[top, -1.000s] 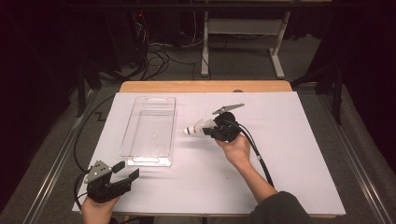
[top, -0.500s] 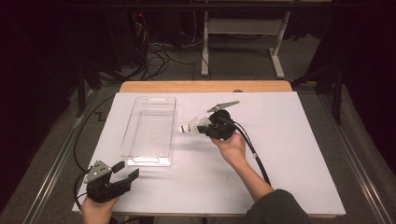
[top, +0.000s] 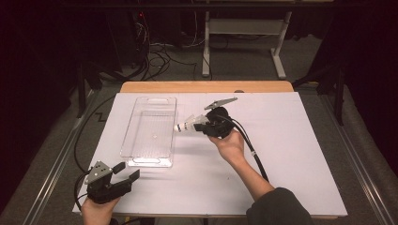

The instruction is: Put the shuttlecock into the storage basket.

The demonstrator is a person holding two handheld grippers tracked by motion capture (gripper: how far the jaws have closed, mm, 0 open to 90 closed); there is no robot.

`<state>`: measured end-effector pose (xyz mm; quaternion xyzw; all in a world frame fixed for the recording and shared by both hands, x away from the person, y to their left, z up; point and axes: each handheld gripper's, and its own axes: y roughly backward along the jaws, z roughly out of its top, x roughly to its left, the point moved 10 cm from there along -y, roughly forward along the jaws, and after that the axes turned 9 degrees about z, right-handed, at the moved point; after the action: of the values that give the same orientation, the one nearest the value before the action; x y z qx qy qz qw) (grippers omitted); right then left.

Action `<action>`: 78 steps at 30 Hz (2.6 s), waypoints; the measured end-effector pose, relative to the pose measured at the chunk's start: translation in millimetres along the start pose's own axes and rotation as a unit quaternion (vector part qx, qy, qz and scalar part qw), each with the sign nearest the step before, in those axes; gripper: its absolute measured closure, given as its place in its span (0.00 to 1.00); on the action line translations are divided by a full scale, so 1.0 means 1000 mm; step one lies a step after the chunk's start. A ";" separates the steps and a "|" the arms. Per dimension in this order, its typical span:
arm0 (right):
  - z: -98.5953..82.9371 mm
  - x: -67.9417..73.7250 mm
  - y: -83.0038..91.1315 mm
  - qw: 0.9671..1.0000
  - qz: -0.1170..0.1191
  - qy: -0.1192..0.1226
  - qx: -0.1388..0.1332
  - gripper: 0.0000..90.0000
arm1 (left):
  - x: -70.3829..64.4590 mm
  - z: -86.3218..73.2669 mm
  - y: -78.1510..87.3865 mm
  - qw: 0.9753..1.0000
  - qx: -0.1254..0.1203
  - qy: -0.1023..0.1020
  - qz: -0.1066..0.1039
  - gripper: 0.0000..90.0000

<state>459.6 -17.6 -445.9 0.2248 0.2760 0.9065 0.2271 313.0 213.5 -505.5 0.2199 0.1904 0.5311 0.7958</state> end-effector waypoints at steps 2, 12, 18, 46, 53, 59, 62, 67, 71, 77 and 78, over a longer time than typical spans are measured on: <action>0.002 0.002 -0.001 1.000 0.000 0.003 0.001 0.98 | 0.000 0.000 0.000 1.000 0.000 0.000 0.000 0.38; 0.015 0.013 -0.005 1.000 0.010 0.014 0.001 0.98 | 0.000 0.000 0.000 1.000 0.000 0.001 0.000 0.39; 0.024 0.022 -0.011 1.000 0.017 0.024 0.003 0.98 | 0.001 0.000 0.000 1.000 -0.001 0.001 0.001 0.39; 0.047 0.049 -0.068 0.998 0.027 0.034 0.039 0.98 | 0.002 0.000 0.003 1.000 -0.004 -0.001 -0.002 0.39; 0.049 0.053 -0.085 0.998 0.024 0.034 0.051 0.98 | 0.002 0.001 0.004 1.000 -0.006 0.001 -0.002 0.39; 0.049 0.055 -0.096 0.997 0.025 0.032 0.061 0.98 | 0.002 0.000 0.004 1.000 -0.006 0.001 -0.002 0.39; 0.048 0.057 -0.101 0.997 0.026 0.032 0.067 0.98 | 0.002 0.000 0.005 1.000 -0.006 0.001 -0.002 0.39; 0.046 0.060 -0.111 0.996 0.027 0.033 0.077 0.98 | 0.003 0.000 0.005 1.000 -0.007 0.002 -0.001 0.39; 0.044 0.062 -0.117 0.996 0.021 0.041 0.083 0.98 | 0.003 0.000 0.006 1.000 -0.008 0.003 -0.001 0.39; 0.038 0.062 -0.125 0.995 0.018 0.038 0.094 0.97 | 0.003 0.000 0.006 1.000 -0.008 0.003 -0.001 0.39; 0.038 0.062 -0.126 0.994 0.016 0.039 0.096 0.97 | 0.003 0.000 0.006 1.000 -0.008 0.004 -0.001 0.39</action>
<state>466.8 124.3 -476.3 0.2141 0.3667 0.8875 0.1788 309.7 217.7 -502.5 0.2114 0.1893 0.5324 0.7975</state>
